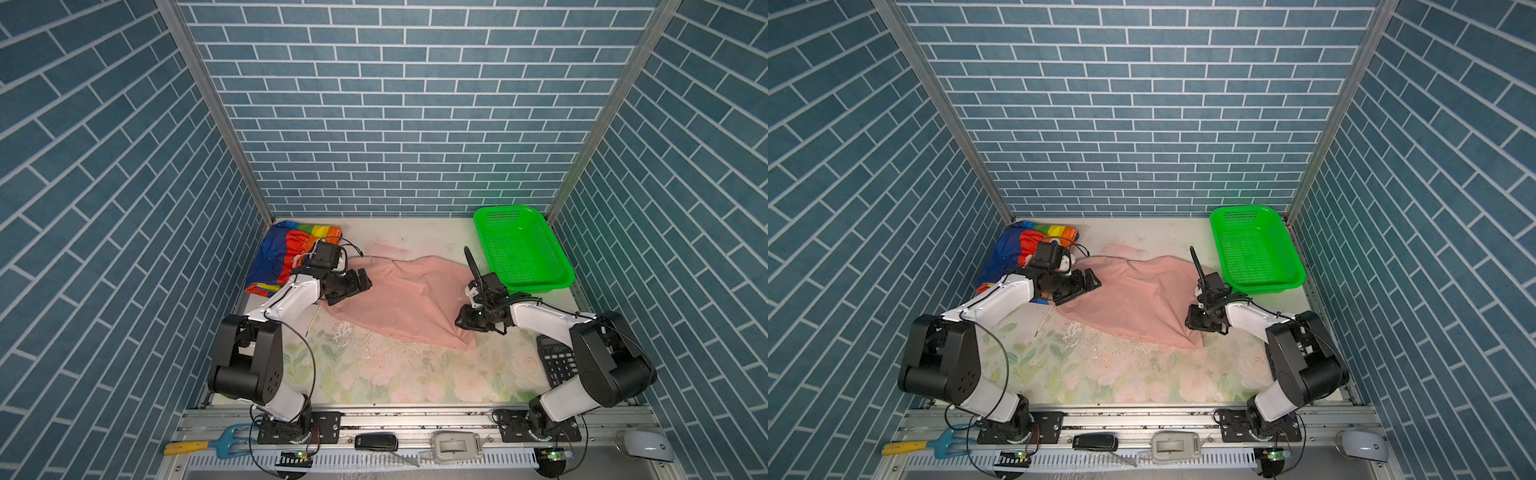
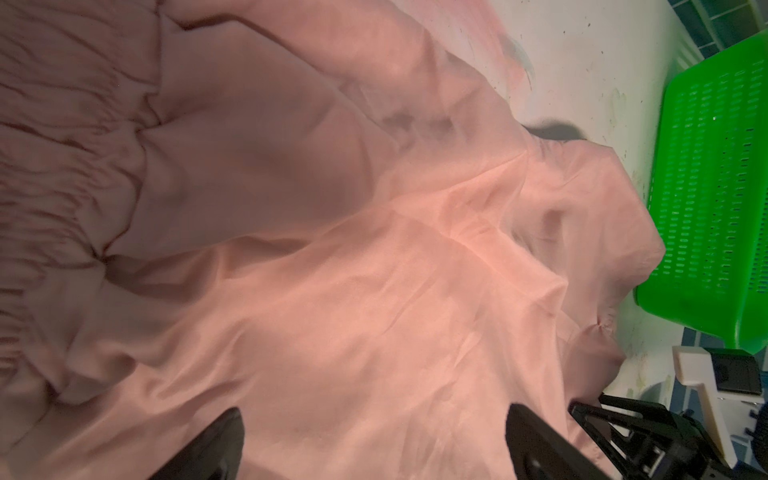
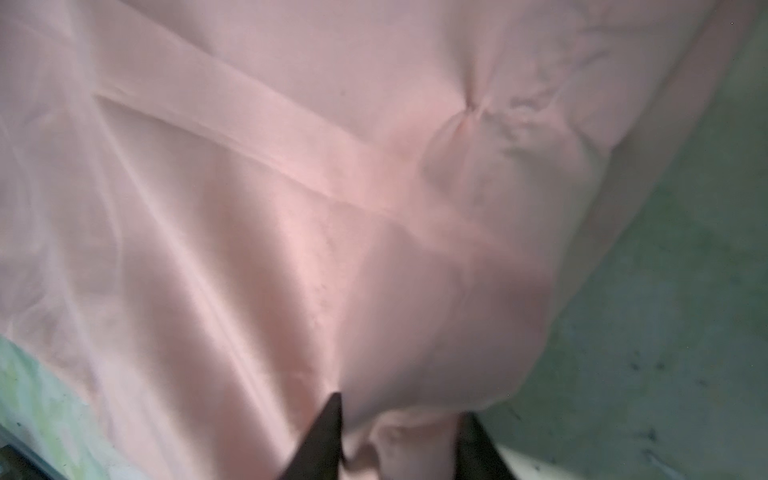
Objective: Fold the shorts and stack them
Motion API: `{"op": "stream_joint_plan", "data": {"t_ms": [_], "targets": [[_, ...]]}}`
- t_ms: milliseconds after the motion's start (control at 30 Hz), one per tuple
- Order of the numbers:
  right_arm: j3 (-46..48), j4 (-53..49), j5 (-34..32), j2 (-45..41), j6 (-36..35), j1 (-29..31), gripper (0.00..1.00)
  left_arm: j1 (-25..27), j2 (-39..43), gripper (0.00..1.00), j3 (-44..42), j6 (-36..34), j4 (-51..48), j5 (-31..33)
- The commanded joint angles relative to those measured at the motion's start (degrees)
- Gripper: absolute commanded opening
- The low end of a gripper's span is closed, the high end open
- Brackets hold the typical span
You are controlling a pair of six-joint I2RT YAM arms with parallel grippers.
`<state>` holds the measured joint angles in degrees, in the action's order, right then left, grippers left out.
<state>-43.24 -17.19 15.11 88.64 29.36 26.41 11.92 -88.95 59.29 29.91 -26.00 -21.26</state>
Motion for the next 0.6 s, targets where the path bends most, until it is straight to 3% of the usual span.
{"op": "stream_joint_plan", "data": {"t_ms": [0,33,300,567], "targets": [[1.1,-4.1,-3.7,0.3,-0.6,-1.1,0.05,-0.2,0.4,1.00,2.5,-2.3,-3.2,1.9],[1.3,-4.4,-3.6,-0.3,-1.0,-2.1,0.00,-0.5,0.3,0.99,3.0,-2.8,-4.0,2.6],[1.8,-9.5,-2.1,-5.3,-6.5,-11.5,0.00,-1.5,-1.7,1.00,3.9,-5.3,-7.1,6.7],[1.0,-8.1,0.7,-3.2,-7.0,-12.0,0.00,-1.7,-7.0,0.98,4.8,-7.0,-7.6,16.0]]}}
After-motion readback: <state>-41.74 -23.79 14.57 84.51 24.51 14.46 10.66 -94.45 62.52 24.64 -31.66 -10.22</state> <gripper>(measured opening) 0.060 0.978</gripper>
